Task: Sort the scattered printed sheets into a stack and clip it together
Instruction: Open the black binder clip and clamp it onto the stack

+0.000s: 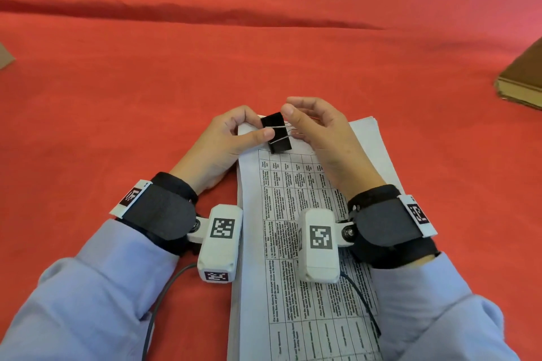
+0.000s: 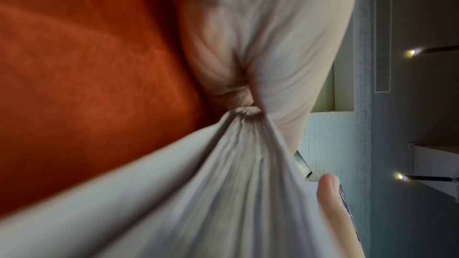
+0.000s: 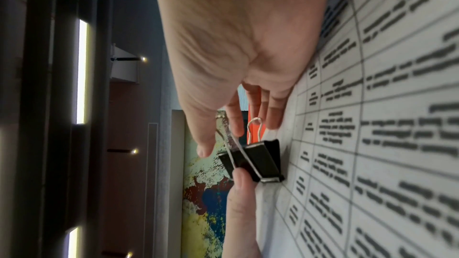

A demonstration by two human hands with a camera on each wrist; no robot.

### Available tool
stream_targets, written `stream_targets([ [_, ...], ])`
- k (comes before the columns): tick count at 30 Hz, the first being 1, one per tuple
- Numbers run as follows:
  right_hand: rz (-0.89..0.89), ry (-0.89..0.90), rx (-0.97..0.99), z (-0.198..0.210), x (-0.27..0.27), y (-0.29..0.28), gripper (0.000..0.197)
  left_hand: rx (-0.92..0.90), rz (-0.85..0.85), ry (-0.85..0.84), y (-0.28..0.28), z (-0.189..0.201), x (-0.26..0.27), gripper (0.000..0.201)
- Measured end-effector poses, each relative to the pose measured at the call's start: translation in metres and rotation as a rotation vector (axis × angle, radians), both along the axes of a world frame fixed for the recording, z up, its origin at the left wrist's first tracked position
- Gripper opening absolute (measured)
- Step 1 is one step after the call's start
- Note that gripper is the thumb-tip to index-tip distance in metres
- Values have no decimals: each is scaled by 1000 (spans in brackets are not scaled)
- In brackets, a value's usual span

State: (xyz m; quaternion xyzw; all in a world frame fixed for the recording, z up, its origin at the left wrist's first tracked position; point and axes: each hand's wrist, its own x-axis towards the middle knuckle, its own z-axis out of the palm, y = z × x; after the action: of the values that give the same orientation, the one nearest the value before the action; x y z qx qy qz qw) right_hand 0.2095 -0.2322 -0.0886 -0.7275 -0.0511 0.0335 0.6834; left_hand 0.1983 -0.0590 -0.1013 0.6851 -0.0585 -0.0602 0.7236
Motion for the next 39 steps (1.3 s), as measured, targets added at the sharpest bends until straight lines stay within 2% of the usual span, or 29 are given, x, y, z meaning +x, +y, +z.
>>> stream_targets([
  [5, -113, -9, -126, 4, -4, 2, 28, 43, -46, -13, 2, 0, -2, 16],
  [10, -157, -15, -240, 3, -3, 6, 57, 76, -82, -6, 1, 1, -4, 16],
  [19, -296, -8, -252, 6, -7, 12, 66, 93, -88, -12, 0, 1, -5, 12],
  [23, -286, 64, -185, 9, -11, 14, 72, 132, -71, -25, 1, 0, -5, 22],
  [26, -302, 69, -197, 8, -9, 19, 62, 151, -69, -26, 2, 0, -4, 22],
  [31, -387, 48, -361, 15, -8, 28, 68, 194, -78, -42, 1, 4, -7, 19],
  [39, -486, -37, -497, 17, -10, 36, 58, 204, -83, 1, 1, 6, -9, 16],
])
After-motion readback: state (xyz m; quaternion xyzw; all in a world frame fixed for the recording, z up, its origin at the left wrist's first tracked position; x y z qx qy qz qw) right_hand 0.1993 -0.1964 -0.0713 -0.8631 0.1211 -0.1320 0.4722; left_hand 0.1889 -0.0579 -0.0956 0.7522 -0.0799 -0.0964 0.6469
